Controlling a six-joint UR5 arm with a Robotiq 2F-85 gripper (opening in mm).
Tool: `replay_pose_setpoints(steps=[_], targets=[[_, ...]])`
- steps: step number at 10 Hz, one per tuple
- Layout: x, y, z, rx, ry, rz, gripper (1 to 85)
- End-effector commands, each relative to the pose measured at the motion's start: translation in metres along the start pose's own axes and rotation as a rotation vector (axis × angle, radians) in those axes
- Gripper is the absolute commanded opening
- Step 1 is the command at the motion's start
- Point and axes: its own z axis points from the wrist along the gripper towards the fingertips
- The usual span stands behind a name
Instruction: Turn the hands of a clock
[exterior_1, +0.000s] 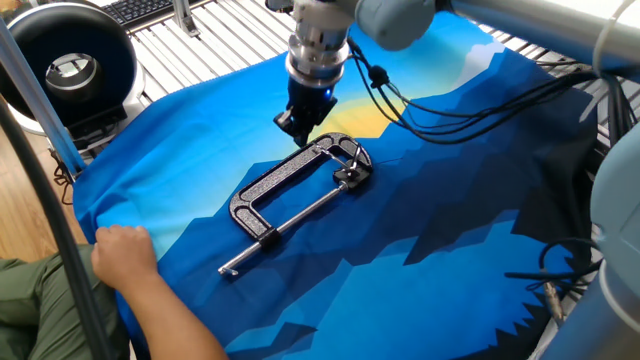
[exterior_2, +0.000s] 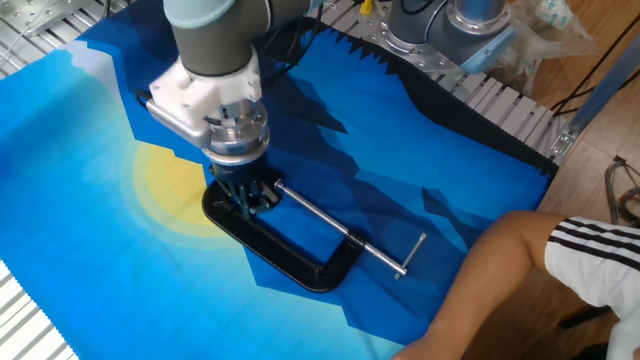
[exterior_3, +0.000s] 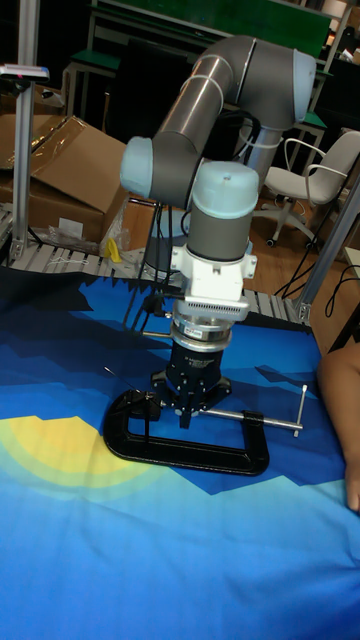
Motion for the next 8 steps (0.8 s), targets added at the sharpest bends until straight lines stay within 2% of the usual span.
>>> replay_pose_setpoints(steps=[1,2,3,4,5,6,7,8], targets=[[0.008,-0.006,0.007,0.021,0.029,0.002,1.3],[0.02,-0.008,0.007,0.028,0.073,0.007,1.3],[0.026,-0.01,0.006,0.034,0.096,0.01,1.3],[0.027,-0.006,0.006,0.02,0.099,0.017,1.3],[0.024,-0.005,0.026,0.008,0.099,0.016,1.3],[0.022,-0.014,0.047,0.034,0.09,0.005,1.3],[0.023,-0.02,0.052,0.043,0.094,-0.003,1.3],[0.025,-0.019,0.052,0.033,0.094,-0.002,1.3]])
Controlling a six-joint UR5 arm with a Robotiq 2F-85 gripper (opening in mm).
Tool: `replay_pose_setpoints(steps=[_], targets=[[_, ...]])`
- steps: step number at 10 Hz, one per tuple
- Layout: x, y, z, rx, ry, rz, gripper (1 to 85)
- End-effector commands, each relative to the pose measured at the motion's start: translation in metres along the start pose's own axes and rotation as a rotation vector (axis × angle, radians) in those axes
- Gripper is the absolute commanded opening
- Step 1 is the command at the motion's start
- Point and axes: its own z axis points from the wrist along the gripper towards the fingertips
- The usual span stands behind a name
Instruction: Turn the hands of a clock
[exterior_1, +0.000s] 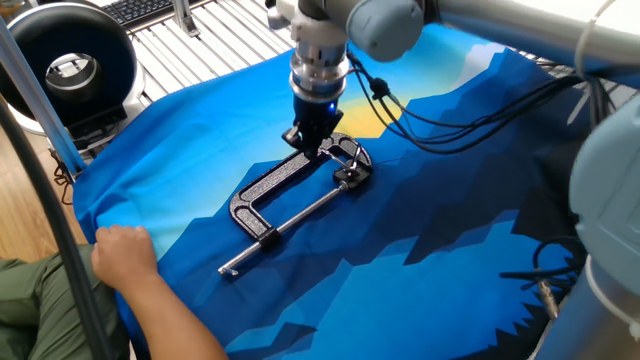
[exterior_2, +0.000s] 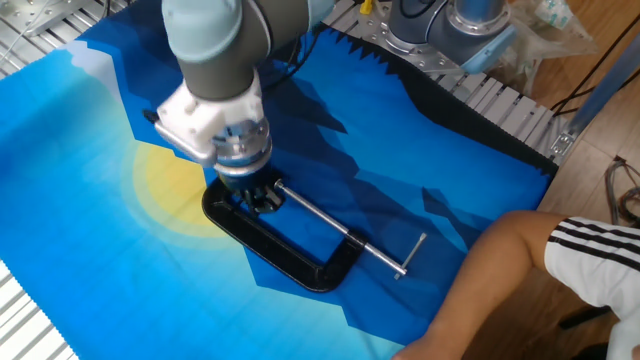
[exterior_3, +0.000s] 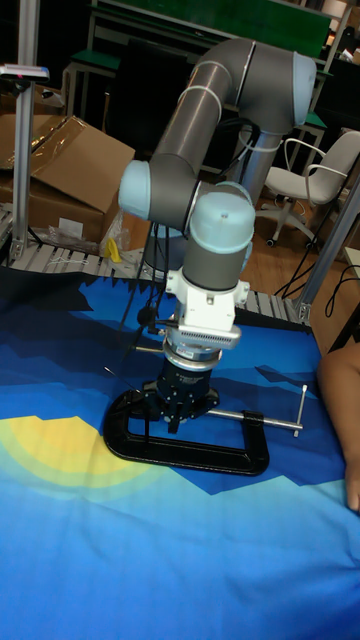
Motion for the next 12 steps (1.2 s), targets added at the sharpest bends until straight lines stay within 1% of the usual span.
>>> replay_pose_setpoints(steps=[1,3,5,6,8,12], targets=[[0.003,-0.004,0.015,-0.004,0.011,0.0,1.3],[0.008,-0.009,0.014,0.004,0.014,-0.006,1.3],[0.01,-0.012,0.013,0.004,0.011,-0.008,1.3],[0.011,-0.017,0.013,0.011,0.011,-0.013,1.3],[0.013,-0.021,0.011,0.014,0.016,-0.016,1.3],[0.012,-0.036,0.003,0.022,0.015,-0.037,1.3]])
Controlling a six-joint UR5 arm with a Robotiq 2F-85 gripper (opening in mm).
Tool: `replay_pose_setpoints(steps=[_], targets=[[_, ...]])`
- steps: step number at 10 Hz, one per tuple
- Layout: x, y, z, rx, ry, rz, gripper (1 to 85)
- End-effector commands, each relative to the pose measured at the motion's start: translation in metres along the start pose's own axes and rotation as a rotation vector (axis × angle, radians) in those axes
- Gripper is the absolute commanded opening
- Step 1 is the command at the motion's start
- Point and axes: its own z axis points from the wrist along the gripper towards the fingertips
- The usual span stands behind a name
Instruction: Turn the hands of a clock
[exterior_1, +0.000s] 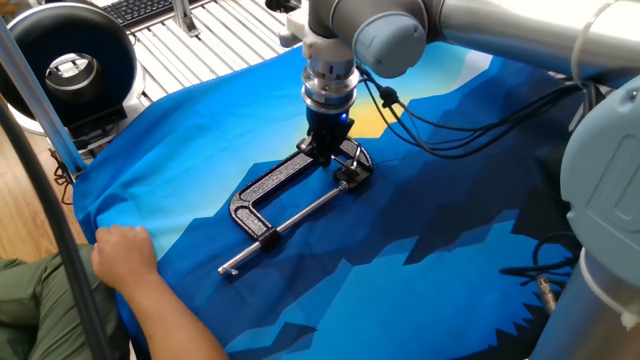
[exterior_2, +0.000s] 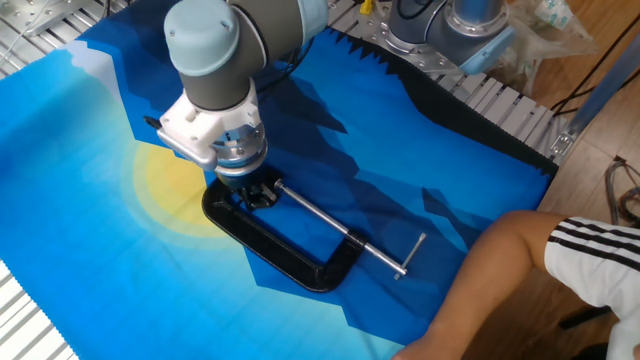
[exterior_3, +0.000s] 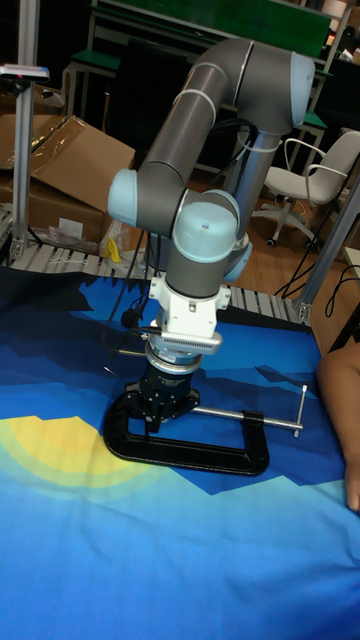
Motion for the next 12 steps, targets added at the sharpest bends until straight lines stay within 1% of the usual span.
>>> replay_pose_setpoints(steps=[1,3,6,8,10,12], targets=[[0.0,-0.012,-0.006,0.002,-0.003,-0.014,1.3],[-0.001,-0.021,-0.007,0.02,-0.011,-0.033,1.3],[0.001,-0.028,-0.007,0.021,-0.021,-0.048,1.3],[0.002,-0.035,-0.008,0.029,-0.022,-0.059,1.3],[0.004,-0.045,-0.011,0.041,-0.024,-0.078,1.3],[0.005,-0.05,-0.011,0.044,-0.029,-0.085,1.3]])
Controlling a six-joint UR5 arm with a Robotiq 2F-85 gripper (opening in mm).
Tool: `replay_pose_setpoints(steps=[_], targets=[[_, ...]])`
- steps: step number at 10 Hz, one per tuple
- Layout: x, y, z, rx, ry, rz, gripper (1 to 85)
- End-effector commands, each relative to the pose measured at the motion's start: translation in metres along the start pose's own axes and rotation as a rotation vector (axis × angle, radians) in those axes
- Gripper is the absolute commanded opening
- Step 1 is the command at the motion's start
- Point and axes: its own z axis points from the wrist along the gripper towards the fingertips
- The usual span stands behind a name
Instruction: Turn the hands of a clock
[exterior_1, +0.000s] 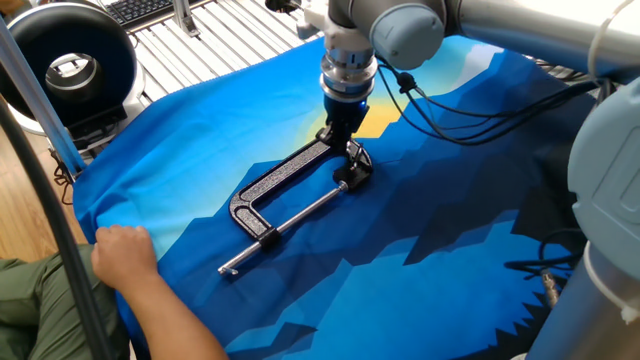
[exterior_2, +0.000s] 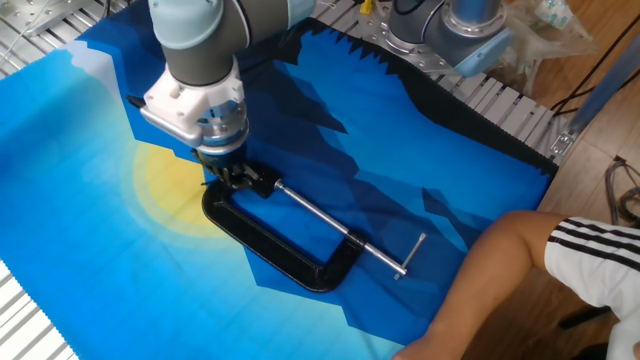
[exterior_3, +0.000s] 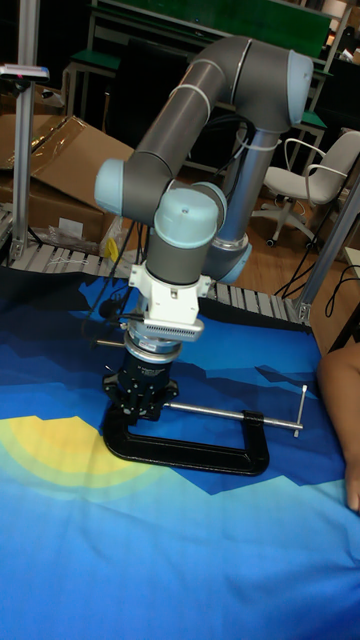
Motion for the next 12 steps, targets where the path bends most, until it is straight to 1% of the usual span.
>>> replay_pose_setpoints(steps=[1,3,5,7,9,11,12], targets=[[0.001,-0.01,-0.001,0.003,-0.018,-0.013,1.3],[0.004,-0.018,-0.003,0.012,-0.02,-0.022,1.3],[0.008,-0.023,-0.005,0.009,-0.023,-0.027,1.3],[0.014,-0.024,-0.002,-0.006,-0.038,-0.025,1.3],[0.019,-0.026,0.001,-0.012,-0.049,-0.021,1.3],[0.025,-0.029,0.001,-0.012,-0.049,-0.021,1.3],[0.026,-0.032,0.002,-0.006,-0.049,-0.022,1.3]])
